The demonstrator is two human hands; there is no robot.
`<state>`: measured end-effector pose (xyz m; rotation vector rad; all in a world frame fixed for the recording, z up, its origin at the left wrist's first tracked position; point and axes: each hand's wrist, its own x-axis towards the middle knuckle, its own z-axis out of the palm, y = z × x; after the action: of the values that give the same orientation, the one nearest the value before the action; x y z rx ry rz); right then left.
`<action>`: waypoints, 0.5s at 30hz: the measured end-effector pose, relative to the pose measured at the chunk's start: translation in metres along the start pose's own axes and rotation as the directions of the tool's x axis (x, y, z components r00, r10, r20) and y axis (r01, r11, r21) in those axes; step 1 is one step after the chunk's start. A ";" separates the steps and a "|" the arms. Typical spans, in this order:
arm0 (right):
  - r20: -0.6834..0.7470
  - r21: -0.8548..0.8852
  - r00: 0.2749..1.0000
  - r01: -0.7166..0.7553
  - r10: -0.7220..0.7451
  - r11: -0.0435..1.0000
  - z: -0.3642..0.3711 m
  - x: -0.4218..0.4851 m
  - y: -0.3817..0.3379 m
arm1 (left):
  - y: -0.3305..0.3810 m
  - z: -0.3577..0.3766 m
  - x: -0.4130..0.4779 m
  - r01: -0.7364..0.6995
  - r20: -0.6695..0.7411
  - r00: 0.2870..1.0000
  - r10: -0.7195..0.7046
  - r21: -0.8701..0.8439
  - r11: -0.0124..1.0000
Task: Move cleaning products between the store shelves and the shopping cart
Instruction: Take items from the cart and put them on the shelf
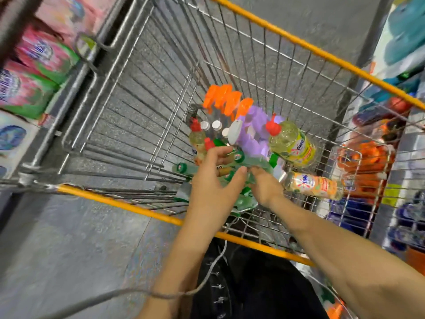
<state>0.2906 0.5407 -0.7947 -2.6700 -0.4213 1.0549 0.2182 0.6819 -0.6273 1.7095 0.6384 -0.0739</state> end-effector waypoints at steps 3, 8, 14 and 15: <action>-0.047 -0.044 0.998 -0.030 0.028 0.999 0.005 0.004 0.000 | 0.000 -0.003 0.001 -0.001 0.004 1.000 0.001 -0.004 1.000; -0.127 0.186 0.989 -0.046 0.070 0.982 -0.002 -0.009 -0.001 | -0.001 -0.010 0.000 -0.005 -0.002 1.000 0.005 0.023 1.000; -0.315 0.427 0.947 0.087 0.057 0.900 -0.054 -0.064 -0.003 | 0.007 -0.020 -0.004 -0.060 0.003 0.998 0.060 0.033 0.998; -0.351 0.477 0.935 0.133 0.049 0.869 -0.065 -0.079 -0.005 | 0.010 -0.021 -0.005 -0.076 0.006 0.997 0.076 0.036 0.996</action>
<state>0.2796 0.5107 -0.6978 -2.2939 -0.1115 0.5461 0.2127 0.6987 -0.6114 1.7664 0.5712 -0.0355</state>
